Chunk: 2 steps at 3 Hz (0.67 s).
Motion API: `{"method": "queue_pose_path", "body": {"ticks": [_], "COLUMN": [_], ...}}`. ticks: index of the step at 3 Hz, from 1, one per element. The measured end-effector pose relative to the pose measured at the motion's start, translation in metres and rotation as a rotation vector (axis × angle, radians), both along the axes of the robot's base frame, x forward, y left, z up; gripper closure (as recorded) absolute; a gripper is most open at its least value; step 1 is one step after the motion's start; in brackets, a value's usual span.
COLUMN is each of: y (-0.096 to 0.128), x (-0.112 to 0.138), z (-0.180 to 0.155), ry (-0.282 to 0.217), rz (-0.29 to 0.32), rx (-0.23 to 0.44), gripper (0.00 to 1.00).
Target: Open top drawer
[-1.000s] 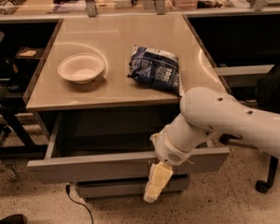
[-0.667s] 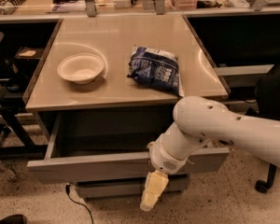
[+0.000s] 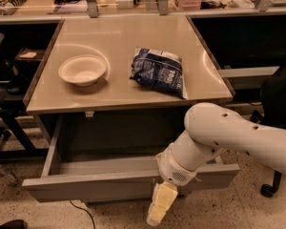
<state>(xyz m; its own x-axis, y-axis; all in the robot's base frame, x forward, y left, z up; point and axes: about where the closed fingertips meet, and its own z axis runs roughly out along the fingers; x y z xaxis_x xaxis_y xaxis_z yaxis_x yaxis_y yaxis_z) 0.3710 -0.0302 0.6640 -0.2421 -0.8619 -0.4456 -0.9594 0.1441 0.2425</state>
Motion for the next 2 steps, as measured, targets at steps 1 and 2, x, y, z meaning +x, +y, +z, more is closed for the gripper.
{"method": "queue_pose_path", "body": {"ticks": [1,2], "y": [0.0,-0.004], "x": [0.0,-0.015], "z": [0.0,-0.013], "ry": [0.001,0.056], "rz": [0.0,0.004], "rx": [0.0,-0.015], "gripper": [0.0,0.0]}}
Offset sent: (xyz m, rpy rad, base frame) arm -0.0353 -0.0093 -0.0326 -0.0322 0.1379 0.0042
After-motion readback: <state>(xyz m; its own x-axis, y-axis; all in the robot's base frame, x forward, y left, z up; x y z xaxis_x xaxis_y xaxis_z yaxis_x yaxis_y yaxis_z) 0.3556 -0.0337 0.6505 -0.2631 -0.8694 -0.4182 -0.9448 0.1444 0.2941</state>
